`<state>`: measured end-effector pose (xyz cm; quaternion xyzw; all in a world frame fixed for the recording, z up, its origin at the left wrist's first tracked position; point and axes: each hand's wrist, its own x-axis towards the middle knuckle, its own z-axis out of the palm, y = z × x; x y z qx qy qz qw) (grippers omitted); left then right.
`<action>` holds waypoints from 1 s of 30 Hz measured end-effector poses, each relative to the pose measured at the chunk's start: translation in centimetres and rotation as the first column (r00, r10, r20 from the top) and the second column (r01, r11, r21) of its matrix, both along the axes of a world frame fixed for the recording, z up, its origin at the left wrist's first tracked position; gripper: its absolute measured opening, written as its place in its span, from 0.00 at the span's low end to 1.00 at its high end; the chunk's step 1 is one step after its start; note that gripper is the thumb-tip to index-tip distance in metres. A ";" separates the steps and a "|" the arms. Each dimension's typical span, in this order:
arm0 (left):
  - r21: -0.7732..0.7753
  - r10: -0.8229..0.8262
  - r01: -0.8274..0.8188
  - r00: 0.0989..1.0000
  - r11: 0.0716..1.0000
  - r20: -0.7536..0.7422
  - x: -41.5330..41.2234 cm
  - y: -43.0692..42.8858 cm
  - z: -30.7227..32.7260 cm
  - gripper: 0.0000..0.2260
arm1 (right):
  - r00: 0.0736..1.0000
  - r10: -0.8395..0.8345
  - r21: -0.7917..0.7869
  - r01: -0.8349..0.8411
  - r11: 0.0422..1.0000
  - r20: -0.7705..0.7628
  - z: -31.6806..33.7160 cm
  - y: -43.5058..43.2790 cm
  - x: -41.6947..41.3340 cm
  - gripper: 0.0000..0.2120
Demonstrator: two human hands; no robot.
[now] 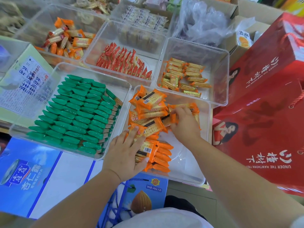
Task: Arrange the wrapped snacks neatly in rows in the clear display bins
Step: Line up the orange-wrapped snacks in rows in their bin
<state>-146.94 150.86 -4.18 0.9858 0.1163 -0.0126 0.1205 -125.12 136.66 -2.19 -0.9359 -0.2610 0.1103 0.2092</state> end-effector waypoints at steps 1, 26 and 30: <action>-0.003 -0.001 0.001 1.000 1.000 -0.003 0.0 0.0 0.0 0.30 | 1.000 -0.025 -0.006 0.025 1.000 -0.006 -0.2 0.0 0.1 0.18; -0.037 0.026 -0.027 0.999 0.999 -0.024 0.0 -0.2 0.5 0.30 | 0.929 0.129 0.078 -0.109 0.991 -0.348 -2.8 -3.8 -4.2 0.15; -0.029 0.025 -0.025 0.999 0.999 -0.027 0.0 -0.2 0.4 0.31 | 0.895 0.201 0.027 -0.208 0.978 -0.398 -3.2 -3.9 -4.4 0.15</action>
